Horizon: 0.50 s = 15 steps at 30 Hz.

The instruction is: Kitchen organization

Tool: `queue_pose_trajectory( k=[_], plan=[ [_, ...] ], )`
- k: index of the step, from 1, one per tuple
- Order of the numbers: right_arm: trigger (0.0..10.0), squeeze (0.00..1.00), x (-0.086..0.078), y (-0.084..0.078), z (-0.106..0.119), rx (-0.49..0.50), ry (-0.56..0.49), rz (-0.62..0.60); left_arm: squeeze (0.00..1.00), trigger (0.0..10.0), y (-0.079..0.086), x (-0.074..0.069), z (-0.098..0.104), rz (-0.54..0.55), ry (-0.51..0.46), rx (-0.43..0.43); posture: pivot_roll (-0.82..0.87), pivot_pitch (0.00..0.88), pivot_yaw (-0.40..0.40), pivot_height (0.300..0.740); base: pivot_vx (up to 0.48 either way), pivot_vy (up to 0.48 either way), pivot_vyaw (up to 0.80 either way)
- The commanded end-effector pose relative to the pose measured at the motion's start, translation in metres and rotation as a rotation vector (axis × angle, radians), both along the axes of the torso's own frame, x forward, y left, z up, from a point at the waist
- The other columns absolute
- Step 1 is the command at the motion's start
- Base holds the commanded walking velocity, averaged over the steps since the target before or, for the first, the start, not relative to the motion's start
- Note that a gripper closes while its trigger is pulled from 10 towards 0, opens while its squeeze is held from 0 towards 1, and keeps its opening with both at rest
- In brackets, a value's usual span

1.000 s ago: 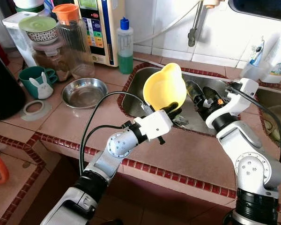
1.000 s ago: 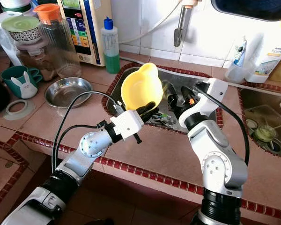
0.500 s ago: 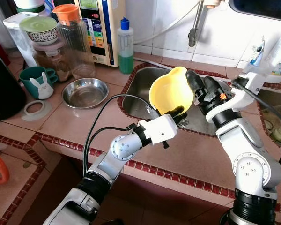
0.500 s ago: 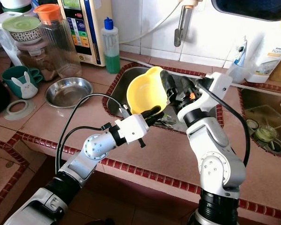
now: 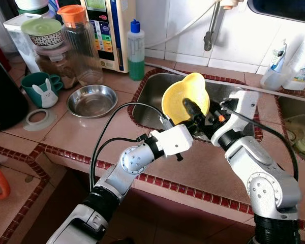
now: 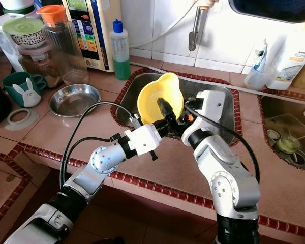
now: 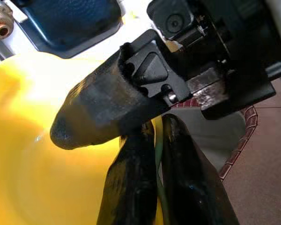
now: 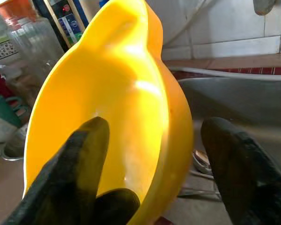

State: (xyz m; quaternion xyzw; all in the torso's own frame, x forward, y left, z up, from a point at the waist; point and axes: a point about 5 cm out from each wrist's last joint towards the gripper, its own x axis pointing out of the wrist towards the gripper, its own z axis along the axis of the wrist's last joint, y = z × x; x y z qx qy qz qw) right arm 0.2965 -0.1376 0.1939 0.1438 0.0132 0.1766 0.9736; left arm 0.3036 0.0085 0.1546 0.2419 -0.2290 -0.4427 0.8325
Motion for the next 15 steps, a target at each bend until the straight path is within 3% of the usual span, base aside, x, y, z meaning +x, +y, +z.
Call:
queue_pose_trajectory(
  k=[1,15],
  plan=[
    [0.0,0.00,0.003,-0.005,0.003,-0.021,-0.005,-0.043,0.00,0.0,-0.004,-0.002,0.011,-0.010,-0.051,-0.020,0.07,0.058,0.024,0.740,0.000,0.000,0.00],
    [0.0,0.00,0.009,-0.016,0.008,-0.024,-0.013,-0.149,0.00,0.0,-0.004,-0.005,0.006,-0.011,-0.045,-0.011,0.07,0.058,0.021,0.740,0.000,0.000,0.00]
  ],
)
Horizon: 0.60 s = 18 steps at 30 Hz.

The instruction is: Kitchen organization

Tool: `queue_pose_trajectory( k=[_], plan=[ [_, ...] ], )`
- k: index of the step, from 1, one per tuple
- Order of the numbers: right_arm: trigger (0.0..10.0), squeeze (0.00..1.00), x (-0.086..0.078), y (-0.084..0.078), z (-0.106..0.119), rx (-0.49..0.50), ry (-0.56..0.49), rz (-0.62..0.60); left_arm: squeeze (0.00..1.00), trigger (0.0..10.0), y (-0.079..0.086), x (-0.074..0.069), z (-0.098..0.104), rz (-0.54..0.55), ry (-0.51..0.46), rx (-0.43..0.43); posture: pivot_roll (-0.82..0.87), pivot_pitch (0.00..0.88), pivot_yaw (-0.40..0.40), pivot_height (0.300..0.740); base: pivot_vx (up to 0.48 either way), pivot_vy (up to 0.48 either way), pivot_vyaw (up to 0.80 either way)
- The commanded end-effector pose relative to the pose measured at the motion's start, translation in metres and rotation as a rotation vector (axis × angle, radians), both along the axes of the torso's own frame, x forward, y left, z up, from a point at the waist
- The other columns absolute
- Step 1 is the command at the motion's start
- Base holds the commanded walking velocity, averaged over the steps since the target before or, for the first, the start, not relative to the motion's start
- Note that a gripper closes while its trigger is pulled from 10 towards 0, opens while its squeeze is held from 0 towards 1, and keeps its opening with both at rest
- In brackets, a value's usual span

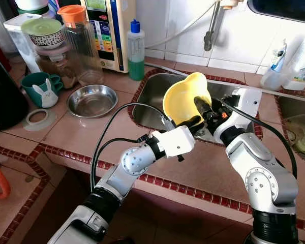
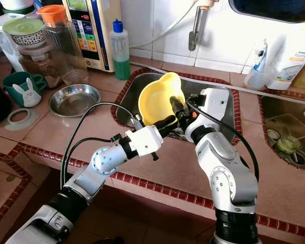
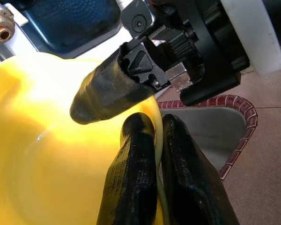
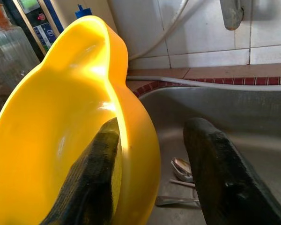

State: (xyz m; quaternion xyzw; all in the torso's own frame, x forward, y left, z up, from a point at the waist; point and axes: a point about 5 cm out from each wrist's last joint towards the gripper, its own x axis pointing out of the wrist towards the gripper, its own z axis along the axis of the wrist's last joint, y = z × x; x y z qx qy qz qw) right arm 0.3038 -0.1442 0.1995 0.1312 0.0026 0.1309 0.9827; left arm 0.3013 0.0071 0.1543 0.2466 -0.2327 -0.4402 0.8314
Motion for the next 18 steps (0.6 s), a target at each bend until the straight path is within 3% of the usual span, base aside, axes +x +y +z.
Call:
queue_pose_trajectory(
  k=[1,3,4,6,7,8,9,10,11,12,18],
  plan=[
    [0.0,0.00,0.0022,-0.0090,0.0021,0.000,-0.002,-0.054,0.00,0.0,-0.0028,-0.0031,0.0065,-0.015,-0.033,-0.015,0.07,0.059,0.021,0.740,0.000,0.000,0.00],
    [0.0,0.00,0.0023,-0.0092,0.0018,0.001,0.001,-0.057,0.00,0.0,-0.0031,-0.0032,0.0067,-0.016,-0.034,-0.015,0.07,0.059,0.021,0.740,0.000,0.000,0.00],
    [0.0,0.00,0.0028,-0.0101,0.0009,0.001,0.006,-0.066,0.00,0.7,-0.0034,-0.0033,0.0069,-0.017,-0.035,-0.016,0.07,0.059,0.021,0.740,0.000,0.000,0.00],
    [0.0,0.00,0.0030,-0.0107,0.0005,0.001,0.009,-0.071,0.00,0.9,-0.0035,-0.0034,0.0071,-0.017,-0.035,-0.016,0.07,0.061,0.019,0.740,0.000,0.000,0.00],
    [0.0,0.00,0.0033,-0.0114,0.0001,0.002,0.012,-0.076,0.00,4.2,-0.0034,-0.0033,0.0072,-0.015,-0.035,-0.018,0.07,0.061,0.019,0.740,0.000,0.000,0.00],
    [0.0,0.00,0.0035,-0.0119,-0.0003,0.003,0.014,-0.079,0.00,4.2,-0.0033,-0.0032,0.0074,-0.013,-0.035,-0.019,0.07,0.061,0.019,0.740,0.000,0.000,0.00],
    [0.0,0.00,0.0037,-0.0125,-0.0009,0.004,0.017,-0.083,0.00,10.0,-0.0028,-0.0030,0.0079,-0.010,-0.028,-0.034,0.07,0.061,0.019,0.740,0.000,0.000,0.00],
    [0.0,0.00,0.0037,-0.0125,-0.0009,0.004,0.017,-0.083,0.00,10.0,-0.0028,-0.0030,0.0079,-0.010,-0.028,-0.034,0.07,0.061,0.019,0.740,0.000,0.000,0.00],
    [0.0,0.00,0.0040,-0.0130,-0.0015,0.006,0.021,-0.086,0.42,10.0,-0.0020,-0.0025,0.0084,-0.005,-0.014,-0.051,0.07,0.062,0.018,0.740,0.000,0.000,0.00],
    [0.0,0.00,0.0040,-0.0132,-0.0022,0.006,0.024,-0.086,1.00,10.0,-0.0006,-0.0015,0.0092,0.010,-0.004,-0.071,0.08,0.062,0.017,0.740,0.000,0.000,0.00],
    [0.0,0.00,0.0042,-0.0133,-0.0035,0.007,0.029,-0.087,1.00,10.0,0.0006,0.0002,0.0102,0.021,0.006,-0.087,0.08,0.061,0.016,0.740,0.000,0.000,0.00]
  ],
)
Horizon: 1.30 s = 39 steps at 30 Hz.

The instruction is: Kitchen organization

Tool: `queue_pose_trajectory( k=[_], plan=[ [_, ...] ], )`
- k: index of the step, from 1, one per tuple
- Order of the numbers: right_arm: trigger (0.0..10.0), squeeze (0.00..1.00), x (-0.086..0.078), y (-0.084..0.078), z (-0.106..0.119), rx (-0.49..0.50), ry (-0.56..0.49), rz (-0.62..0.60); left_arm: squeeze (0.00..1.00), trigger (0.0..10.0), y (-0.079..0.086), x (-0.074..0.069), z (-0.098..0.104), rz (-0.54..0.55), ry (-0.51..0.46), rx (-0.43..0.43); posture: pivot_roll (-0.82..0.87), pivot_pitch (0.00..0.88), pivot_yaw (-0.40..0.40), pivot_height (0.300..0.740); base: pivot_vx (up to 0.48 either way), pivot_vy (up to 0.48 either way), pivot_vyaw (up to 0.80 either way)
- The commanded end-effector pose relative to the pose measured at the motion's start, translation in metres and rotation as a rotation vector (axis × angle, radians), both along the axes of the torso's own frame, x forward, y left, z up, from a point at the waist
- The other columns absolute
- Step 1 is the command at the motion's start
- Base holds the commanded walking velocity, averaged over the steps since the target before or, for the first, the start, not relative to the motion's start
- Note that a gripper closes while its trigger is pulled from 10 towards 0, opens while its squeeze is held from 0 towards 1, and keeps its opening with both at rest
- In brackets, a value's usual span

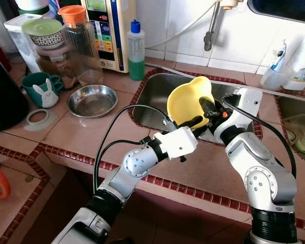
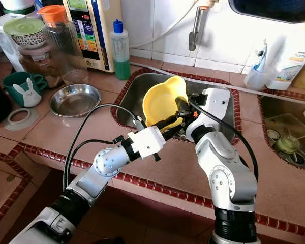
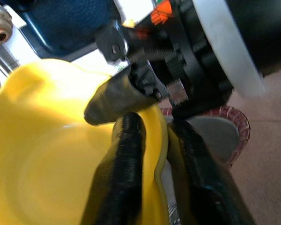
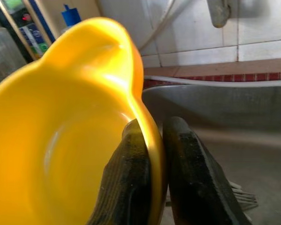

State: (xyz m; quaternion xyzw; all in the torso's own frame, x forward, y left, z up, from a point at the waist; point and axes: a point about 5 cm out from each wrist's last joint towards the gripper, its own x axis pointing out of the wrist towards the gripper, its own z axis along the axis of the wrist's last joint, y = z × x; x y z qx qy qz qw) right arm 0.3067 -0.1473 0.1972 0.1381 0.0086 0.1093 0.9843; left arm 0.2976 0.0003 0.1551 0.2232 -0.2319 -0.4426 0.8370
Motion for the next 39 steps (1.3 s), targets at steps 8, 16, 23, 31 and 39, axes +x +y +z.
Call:
queue_pose_trajectory(
  k=[8,16,23,31,39],
  plan=[
    [0.0,0.00,0.002,-0.010,-0.004,-0.012,0.015,-0.060,1.00,10.0,0.008,0.006,0.013,0.039,-0.017,-0.065,0.08,0.062,0.014,0.740,0.000,0.000,0.00],
    [0.0,0.00,0.004,-0.012,-0.008,-0.045,0.022,-0.093,1.00,10.0,0.008,0.004,0.020,0.042,-0.048,-0.115,0.08,0.062,0.013,0.740,0.000,0.000,0.00],
    [0.0,0.00,0.015,-0.013,-0.016,-0.125,0.016,-0.167,1.00,10.0,0.007,0.005,0.027,0.061,-0.058,-0.169,0.07,0.062,0.018,0.740,0.000,0.000,0.00],
    [4.9,0.00,0.041,-0.018,-0.038,-0.336,0.004,-0.214,1.00,10.0,0.012,0.009,0.022,0.094,-0.021,-0.155,0.09,0.060,0.012,0.740,0.000,0.000,0.00],
    [10.0,1.00,0.054,-0.027,-0.064,-0.437,0.034,-0.222,1.00,10.0,0.024,0.012,0.006,0.186,0.102,-0.160,0.10,0.059,0.006,0.740,0.000,0.000,0.00]
  ],
)
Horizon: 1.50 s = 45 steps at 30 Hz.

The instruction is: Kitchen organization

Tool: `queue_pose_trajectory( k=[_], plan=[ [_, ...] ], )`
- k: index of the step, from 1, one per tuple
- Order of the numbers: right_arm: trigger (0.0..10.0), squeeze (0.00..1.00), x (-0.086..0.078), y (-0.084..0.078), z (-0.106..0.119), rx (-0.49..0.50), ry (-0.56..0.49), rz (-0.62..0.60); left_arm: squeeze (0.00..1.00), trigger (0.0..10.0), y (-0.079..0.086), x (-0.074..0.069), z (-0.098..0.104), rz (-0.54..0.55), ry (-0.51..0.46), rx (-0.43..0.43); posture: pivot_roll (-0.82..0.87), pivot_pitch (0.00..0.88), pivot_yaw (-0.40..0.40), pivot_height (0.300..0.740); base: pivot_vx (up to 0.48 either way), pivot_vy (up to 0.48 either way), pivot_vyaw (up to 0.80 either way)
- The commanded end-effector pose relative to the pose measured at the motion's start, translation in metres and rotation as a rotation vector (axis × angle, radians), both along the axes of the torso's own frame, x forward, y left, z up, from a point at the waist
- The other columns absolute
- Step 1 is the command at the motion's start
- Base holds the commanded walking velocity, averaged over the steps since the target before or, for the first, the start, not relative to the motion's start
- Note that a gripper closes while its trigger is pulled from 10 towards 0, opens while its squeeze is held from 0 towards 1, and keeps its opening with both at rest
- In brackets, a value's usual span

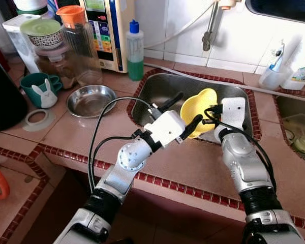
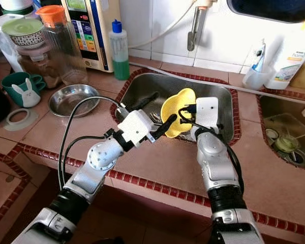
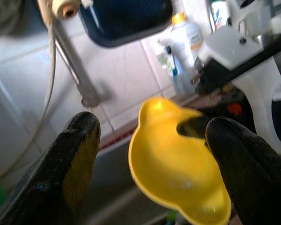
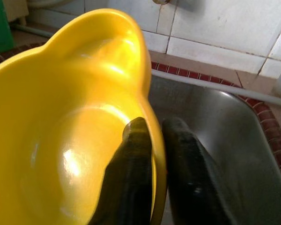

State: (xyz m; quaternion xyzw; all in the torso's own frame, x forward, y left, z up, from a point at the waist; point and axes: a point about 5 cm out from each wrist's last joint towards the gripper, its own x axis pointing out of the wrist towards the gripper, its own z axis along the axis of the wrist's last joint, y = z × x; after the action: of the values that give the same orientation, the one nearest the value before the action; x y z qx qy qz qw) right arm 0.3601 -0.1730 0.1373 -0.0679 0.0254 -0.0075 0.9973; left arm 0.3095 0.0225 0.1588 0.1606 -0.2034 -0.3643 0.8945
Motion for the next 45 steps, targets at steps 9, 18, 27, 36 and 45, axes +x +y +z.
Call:
queue_pose_trajectory(
  k=[9,18,27,36,45],
  plan=[
    [10.0,1.00,0.002,-0.011,-0.009,-0.002,0.029,-0.034,1.00,10.0,0.012,0.004,-0.014,0.090,0.136,-0.021,0.10,0.061,0.007,0.740,0.000,0.000,0.00],
    [10.0,1.00,-0.003,-0.025,-0.018,0.053,0.028,-0.074,1.00,10.0,0.014,0.007,-0.010,0.116,0.159,-0.033,0.10,0.060,0.009,0.740,0.000,0.000,0.00],
    [10.0,1.00,-0.016,-0.012,-0.012,0.191,0.004,0.011,1.00,10.0,0.057,0.040,-0.008,0.410,0.170,0.005,0.10,0.065,0.011,0.740,0.000,0.000,0.00],
    [10.0,1.00,-0.052,0.013,0.003,0.283,0.017,0.261,1.00,10.0,0.101,0.073,-0.005,0.664,0.234,0.094,0.09,0.071,0.014,0.740,0.000,0.000,0.00],
    [10.0,0.76,-0.072,0.013,0.006,0.296,0.051,0.314,0.27,10.0,0.130,0.085,-0.002,0.796,0.283,0.158,0.08,0.075,0.021,0.740,0.000,0.000,0.00]
  ],
)
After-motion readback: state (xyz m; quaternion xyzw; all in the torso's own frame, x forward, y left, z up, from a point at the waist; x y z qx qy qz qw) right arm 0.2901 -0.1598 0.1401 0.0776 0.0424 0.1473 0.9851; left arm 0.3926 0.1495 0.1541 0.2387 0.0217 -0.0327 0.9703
